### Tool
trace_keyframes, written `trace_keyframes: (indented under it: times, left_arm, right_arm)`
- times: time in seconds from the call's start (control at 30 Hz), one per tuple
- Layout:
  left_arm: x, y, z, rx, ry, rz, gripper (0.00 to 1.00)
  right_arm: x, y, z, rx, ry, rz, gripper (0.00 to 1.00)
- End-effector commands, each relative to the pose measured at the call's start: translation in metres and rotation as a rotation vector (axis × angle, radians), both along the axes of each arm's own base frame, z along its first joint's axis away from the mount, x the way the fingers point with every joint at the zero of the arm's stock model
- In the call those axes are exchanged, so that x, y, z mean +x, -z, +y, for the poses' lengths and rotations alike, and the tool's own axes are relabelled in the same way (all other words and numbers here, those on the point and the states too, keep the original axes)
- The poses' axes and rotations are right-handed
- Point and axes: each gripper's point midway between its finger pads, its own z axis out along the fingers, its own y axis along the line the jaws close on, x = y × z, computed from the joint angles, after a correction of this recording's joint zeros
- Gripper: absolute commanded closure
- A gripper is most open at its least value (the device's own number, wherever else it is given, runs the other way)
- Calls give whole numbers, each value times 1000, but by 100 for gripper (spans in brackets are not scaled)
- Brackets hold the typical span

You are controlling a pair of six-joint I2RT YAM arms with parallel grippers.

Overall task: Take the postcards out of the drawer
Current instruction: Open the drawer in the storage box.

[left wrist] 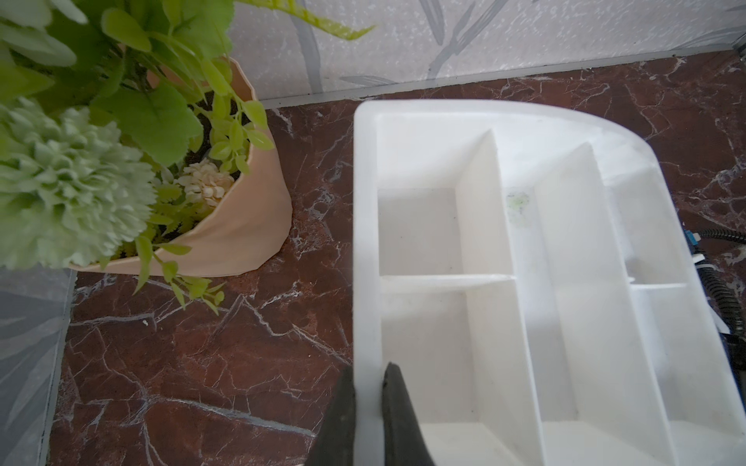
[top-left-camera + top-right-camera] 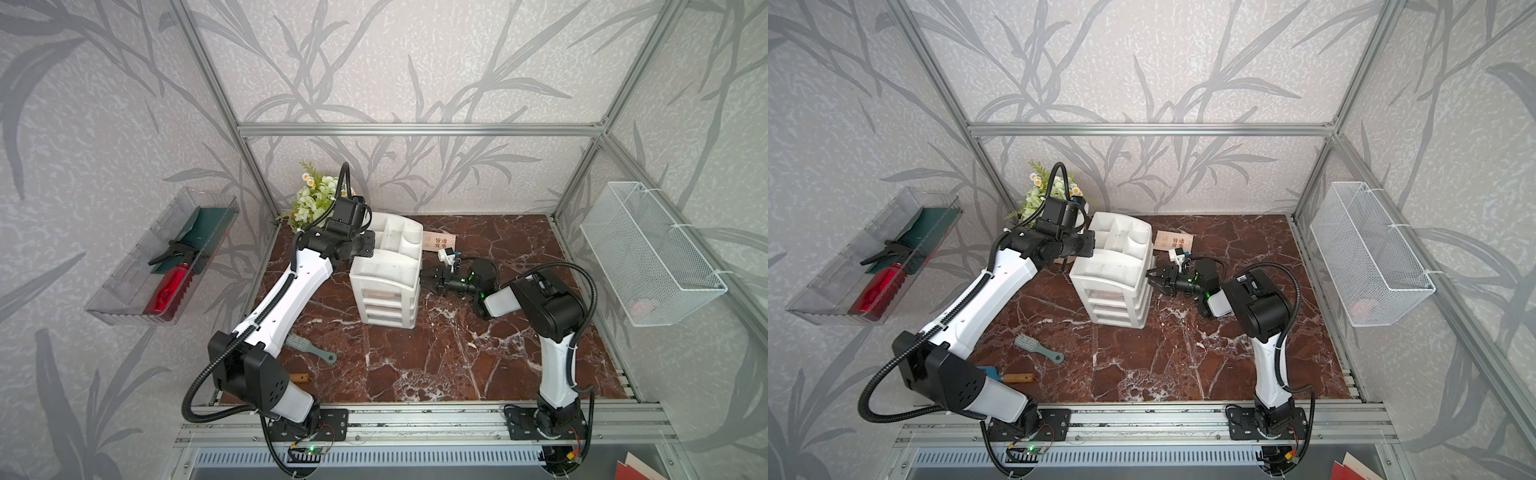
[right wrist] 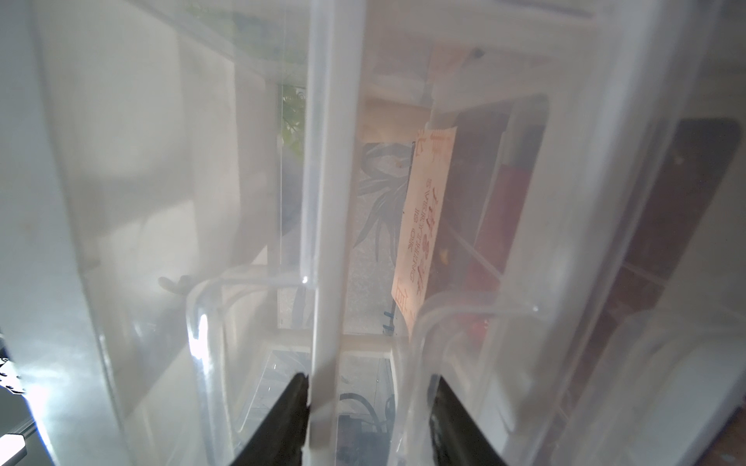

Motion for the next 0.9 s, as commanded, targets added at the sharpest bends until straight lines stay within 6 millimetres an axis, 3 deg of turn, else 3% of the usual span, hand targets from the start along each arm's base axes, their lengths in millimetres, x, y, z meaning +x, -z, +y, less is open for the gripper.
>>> trace_keyframes:
  times: [0.0, 0.87]
  left_arm:
    - [-20, 45, 23, 165, -28, 176, 100]
    - [-19, 51, 26, 244, -36, 190, 100]
  right_arm:
    - [-6, -38, 3, 64, -33, -140, 53]
    - [-3, -49, -27, 63, 1, -142, 52]
